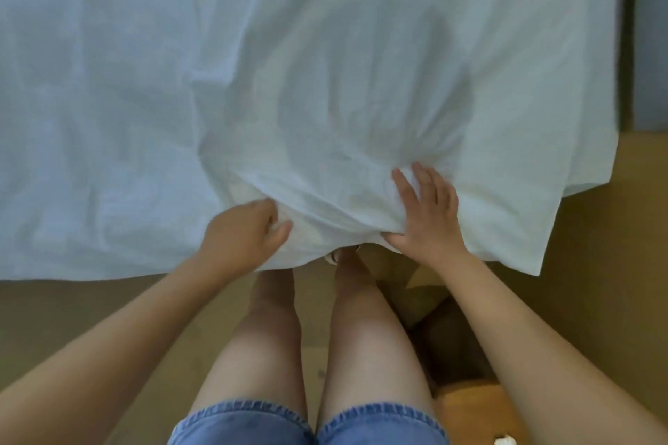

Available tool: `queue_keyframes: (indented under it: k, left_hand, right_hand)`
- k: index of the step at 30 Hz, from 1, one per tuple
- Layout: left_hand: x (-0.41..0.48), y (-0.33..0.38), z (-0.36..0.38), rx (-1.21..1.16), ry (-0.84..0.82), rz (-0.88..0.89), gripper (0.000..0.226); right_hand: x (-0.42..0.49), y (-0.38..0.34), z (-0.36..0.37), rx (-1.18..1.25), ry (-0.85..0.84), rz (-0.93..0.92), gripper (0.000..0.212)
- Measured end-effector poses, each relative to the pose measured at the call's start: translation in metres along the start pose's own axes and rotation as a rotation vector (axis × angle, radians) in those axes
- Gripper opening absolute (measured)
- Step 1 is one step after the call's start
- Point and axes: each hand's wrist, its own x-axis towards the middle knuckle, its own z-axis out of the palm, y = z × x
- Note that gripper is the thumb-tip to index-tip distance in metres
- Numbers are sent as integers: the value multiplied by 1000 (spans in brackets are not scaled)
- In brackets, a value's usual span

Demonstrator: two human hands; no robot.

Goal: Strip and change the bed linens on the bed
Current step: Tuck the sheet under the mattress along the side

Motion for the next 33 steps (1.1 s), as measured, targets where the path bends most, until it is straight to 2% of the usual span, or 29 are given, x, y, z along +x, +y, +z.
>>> queue_keyframes:
  k: [2,4,6,8,11,13,14,16,17,19,21,22,23,25,28,30,31,33]
  left_hand:
    - [-2,26,25,-208,-7,-154,30]
    - [4,58,45,-426,37,-286,37]
    - [14,94,59,-646,45,-394,52]
    - [29,124,73,-932,43,-536,68]
    - [50,157,82,-1498,3,-923,96]
    - [60,167,83,-1639,-1,-1022,102]
    - [64,171,86,-1686,37,-1019,97]
    - [69,176,93,-1654,186,-1006,67]
    - [69,178,93,-1605,258,-990,45]
    - [67,186,88,-1510,352,-968,16]
    - [61,201,80,-1374,367,-916,9]
    - [56,212,75,-1337,363,-871,5]
    - [51,227,68,-1320,348,-811,9]
    - [39,265,60,-1298,266,-676,19]
    - [35,330,58,-1271,104,-439,20]
    - [45,351,64,-1331,69,-376,8]
    - [54,349,70,-1310,40,-406,12]
    - [74,325,87,-1203,-58,-550,41]
  right_hand:
    - [-5,21,-4,157,125,52,95]
    - [-7,46,-10,238,212,199,88]
    - [-5,70,-12,234,221,328,82]
    - [-2,84,-12,233,206,369,81]
    - [5,95,-11,356,324,531,92]
    - [10,103,-10,540,371,765,111]
    - [12,106,-9,661,345,882,120]
    - [15,114,-8,843,257,998,126]
    - [16,117,-10,913,241,980,117]
    - [20,120,-19,1061,265,895,74]
    - [19,123,-39,1112,311,760,30]
    - [16,128,-53,1078,368,695,17]
    - [9,137,-69,1042,466,638,12]
    - [-16,164,-110,1012,698,560,19]
    - [-53,216,-154,975,912,597,26]
    - [-50,243,-152,918,869,664,24]
    - [-43,250,-141,872,793,704,22]
    - [-24,253,-107,781,589,799,28]
